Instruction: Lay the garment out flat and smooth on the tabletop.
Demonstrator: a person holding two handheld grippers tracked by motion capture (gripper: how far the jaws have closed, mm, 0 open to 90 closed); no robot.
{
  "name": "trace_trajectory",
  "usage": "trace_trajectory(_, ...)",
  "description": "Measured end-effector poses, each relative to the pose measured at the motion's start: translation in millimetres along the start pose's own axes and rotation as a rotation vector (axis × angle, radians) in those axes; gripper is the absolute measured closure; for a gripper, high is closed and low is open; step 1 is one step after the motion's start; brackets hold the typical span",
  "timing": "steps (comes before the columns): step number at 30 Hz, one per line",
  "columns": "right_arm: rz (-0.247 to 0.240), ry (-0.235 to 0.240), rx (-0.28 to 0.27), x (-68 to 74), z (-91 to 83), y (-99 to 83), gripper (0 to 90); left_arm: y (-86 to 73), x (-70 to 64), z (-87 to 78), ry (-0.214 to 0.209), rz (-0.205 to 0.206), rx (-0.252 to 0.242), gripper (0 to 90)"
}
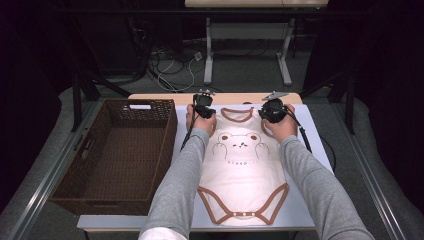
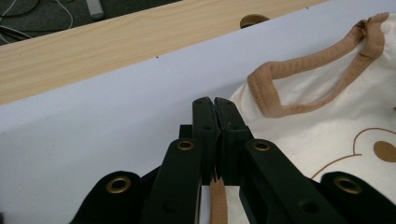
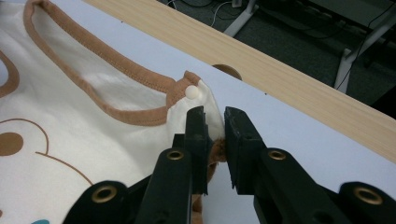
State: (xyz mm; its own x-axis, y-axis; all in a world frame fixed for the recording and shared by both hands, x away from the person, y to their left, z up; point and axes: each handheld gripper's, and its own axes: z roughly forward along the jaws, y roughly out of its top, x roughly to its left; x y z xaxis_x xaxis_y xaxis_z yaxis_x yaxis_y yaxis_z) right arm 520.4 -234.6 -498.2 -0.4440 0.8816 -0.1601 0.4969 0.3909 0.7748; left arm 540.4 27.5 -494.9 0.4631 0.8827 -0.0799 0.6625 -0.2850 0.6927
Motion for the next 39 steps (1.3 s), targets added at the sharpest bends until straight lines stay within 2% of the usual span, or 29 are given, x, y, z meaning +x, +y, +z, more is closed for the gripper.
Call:
trace_trajectory(9,-0.038,0.007,0.009,7.3,4.5,-3.4,79.6,-4.3,-3.0,5.0,0.0,0.005,0.006,88.1)
trace_trajectory(14,-0.045,0.001,0.007,8.1,5.1,-2.9,79.2,-3.3,-0.9,4.3,0.005,0.004,-0.014,86.9)
trace_trajectory(15,-0.05,-0.007,-0.004,7.5,4.6,-2.4,77.1,-3.7,-0.1,4.2,0.019,0.008,-0.018,83.4)
trace_trajectory(16,-0.058,-0.027,-0.016,7.7,3.8,-1.9,71.5,-4.0,1.0,4.5,0.03,0.012,-0.02,78.5)
trace_trajectory(18,-0.085,-0.085,-0.038,6.4,3.9,-1.4,58.8,-5.4,3.5,4.4,0.042,-0.006,-0.016,70.5)
trace_trajectory(20,-0.076,-0.094,-0.026,3.8,3.8,-2.2,57.0,-7.8,6.6,4.6,0.055,-0.015,-0.022,61.2)
trace_trajectory(22,-0.081,-0.105,-0.002,1.9,3.8,-3.9,55.5,-10.3,8.9,4.4,0.047,-0.022,-0.01,58.6)
trace_trajectory(27,-0.036,-0.084,0.023,-2.8,1.9,-7.5,55.5,-14.3,12.9,1.7,0.041,-0.041,-0.009,51.5)
trace_trajectory(31,-0.015,-0.061,0.036,-4.2,0.0,-7.8,53.7,-15.7,15.2,-1.1,0.037,-0.041,-0.01,49.6)
trace_trajectory(37,0.0,-0.024,0.064,-4.5,-4.5,-10.4,50.2,-19.5,17.7,-6.5,0.028,-0.063,-0.007,48.2)
trace_trajectory(39,0.012,-0.01,0.075,-4.5,-6.4,-11.8,48.5,-20.9,18.6,-9.5,0.022,-0.055,-0.008,48.3)
